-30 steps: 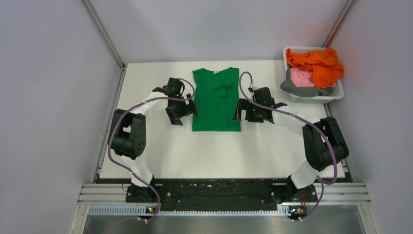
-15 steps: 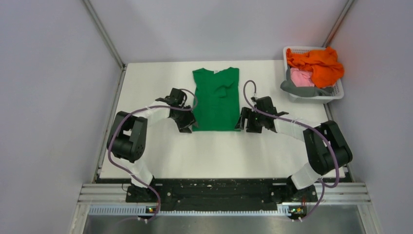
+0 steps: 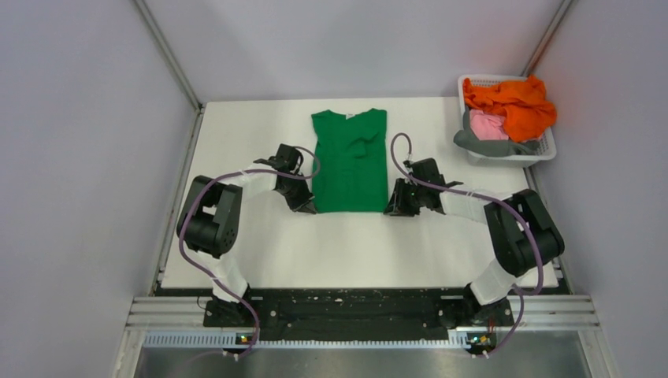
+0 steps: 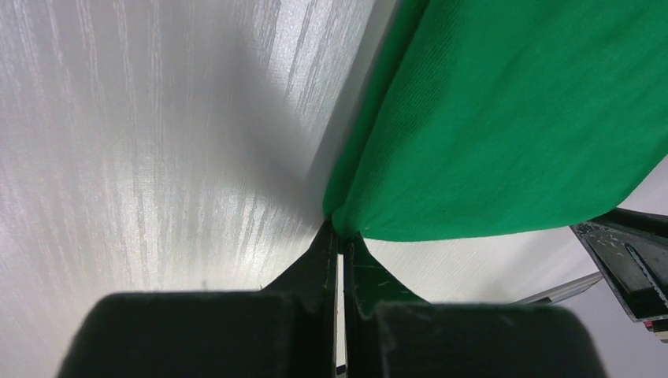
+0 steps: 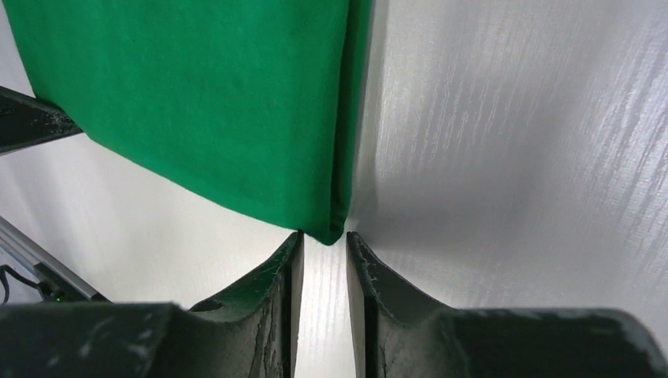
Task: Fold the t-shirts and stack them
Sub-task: Grab one side of the 2/3 rectangular tshirt with both arms
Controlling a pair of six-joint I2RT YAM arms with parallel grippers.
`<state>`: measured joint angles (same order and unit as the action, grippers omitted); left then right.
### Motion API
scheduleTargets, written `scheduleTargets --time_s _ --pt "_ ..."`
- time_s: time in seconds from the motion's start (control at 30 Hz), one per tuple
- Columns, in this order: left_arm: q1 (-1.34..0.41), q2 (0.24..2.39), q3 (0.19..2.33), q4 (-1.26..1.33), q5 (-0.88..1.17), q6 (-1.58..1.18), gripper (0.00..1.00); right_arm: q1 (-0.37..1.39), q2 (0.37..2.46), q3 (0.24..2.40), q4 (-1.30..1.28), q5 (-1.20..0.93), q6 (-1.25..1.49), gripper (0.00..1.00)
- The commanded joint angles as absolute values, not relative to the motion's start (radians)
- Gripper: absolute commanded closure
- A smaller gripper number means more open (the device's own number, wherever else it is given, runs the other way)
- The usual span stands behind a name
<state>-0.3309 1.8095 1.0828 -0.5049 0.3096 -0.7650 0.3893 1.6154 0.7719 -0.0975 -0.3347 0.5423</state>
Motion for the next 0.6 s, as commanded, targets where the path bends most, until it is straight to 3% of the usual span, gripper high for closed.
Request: scheduleTargets --time_s 0.0,0.23,0.57 --pt "-0.333 1.832 1.08 -0.484 0.303 -0.764 1.0 0.411 1.646 0.777 -0.082 -0.302 0.522 0.77" --pt "-0.333 1.805 1.03 -0.466 0.302 -0.768 1.0 0.422 1.663 0.777 -0.05 -0.31 0.504 1.0" --pt "-0.376 1.612 0.861 -0.477 0.348 -0.814 1.0 0.471 1.452 0.723 -0.308 -0.369 0.389 1.0"
